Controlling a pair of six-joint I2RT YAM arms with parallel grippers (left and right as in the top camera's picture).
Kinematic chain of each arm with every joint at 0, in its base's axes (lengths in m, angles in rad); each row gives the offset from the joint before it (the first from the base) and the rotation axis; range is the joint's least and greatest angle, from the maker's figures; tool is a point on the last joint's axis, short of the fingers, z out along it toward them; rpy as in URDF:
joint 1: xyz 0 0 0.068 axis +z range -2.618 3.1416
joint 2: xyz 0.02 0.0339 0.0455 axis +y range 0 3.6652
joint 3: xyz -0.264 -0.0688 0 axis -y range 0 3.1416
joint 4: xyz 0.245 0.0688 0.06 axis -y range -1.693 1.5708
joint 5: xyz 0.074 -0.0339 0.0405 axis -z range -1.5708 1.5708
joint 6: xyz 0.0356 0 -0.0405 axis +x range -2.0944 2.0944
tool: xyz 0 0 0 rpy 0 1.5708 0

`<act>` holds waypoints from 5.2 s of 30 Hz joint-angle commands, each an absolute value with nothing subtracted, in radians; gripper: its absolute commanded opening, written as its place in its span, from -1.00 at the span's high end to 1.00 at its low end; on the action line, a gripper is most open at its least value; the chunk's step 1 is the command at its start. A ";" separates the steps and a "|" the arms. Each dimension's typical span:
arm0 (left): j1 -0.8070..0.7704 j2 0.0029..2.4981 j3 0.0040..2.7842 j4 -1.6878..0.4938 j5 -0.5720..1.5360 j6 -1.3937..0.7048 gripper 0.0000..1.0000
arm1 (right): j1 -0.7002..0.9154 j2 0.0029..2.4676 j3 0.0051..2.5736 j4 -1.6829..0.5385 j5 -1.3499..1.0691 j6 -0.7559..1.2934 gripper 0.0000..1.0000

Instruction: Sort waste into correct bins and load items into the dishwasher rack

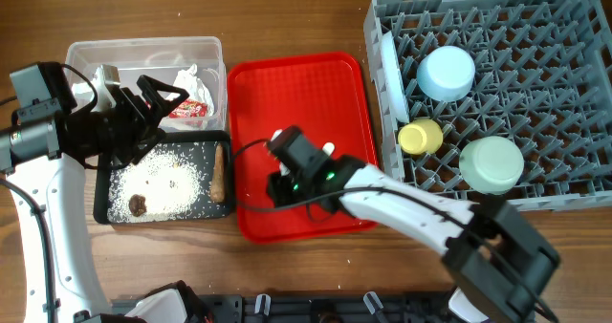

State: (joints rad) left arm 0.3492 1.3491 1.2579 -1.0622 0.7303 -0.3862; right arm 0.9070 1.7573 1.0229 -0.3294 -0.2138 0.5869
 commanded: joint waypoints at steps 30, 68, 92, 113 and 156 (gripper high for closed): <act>0.356 1.335 1.268 -1.060 0.731 -0.373 -0.99 | 0.721 1.507 1.066 -0.848 0.006 0.339 0.32; 0.356 1.335 1.268 -1.060 0.731 -0.373 -0.99 | 0.677 1.778 0.940 -0.600 -0.163 0.130 0.21; 0.356 1.335 1.268 -1.060 0.731 -0.373 -1.00 | 0.677 1.769 1.049 -0.717 -0.207 0.134 0.74; 0.356 1.335 1.268 -1.060 0.731 -0.373 -0.99 | 0.636 1.370 1.120 -0.887 -0.237 0.108 0.52; 0.356 1.335 1.268 -1.060 0.731 -0.373 -1.00 | 0.684 1.684 1.044 -0.608 -0.181 0.185 0.91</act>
